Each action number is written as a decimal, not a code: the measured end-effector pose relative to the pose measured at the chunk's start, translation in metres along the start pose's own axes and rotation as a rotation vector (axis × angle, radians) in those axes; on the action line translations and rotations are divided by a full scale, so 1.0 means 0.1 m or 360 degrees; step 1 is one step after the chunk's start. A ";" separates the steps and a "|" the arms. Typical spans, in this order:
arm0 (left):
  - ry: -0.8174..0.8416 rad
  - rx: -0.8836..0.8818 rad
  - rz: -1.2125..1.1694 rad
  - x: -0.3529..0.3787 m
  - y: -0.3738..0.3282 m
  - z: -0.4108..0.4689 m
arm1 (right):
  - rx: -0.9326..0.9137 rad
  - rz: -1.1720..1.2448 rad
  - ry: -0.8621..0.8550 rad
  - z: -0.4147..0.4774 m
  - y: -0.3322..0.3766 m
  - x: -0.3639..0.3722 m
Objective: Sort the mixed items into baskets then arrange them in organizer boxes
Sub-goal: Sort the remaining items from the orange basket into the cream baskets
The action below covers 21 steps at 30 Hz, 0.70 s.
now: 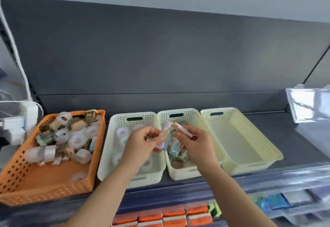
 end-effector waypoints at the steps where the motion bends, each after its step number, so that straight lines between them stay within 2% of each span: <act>1: 0.0032 0.0003 0.0010 0.22 -0.04 -0.02 | -0.0001 -0.0023 -0.0019 -0.01 -0.03 -0.20; 10: 0.0153 0.0113 0.0100 1.73 -0.40 -0.06 | 0.0004 -0.0271 -0.0135 0.01 -0.34 -1.66; 15: 0.0193 0.0090 0.0240 2.21 -0.54 0.21 | 0.0057 -0.0403 -0.0135 0.28 -0.62 -1.99; 21: 0.0126 0.0065 0.0632 2.57 -0.51 0.85 | 0.0093 -0.0643 -0.0016 0.77 -1.13 -2.14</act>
Point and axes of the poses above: each hand's wrist, its own z-axis towards the middle knuckle, its own x-axis out of the palm, y = z × x, the point moved 5 cm from there along z, towards the middle knuckle, and after that the axes turned 15 degrees about -x, right-handed, at the moved point
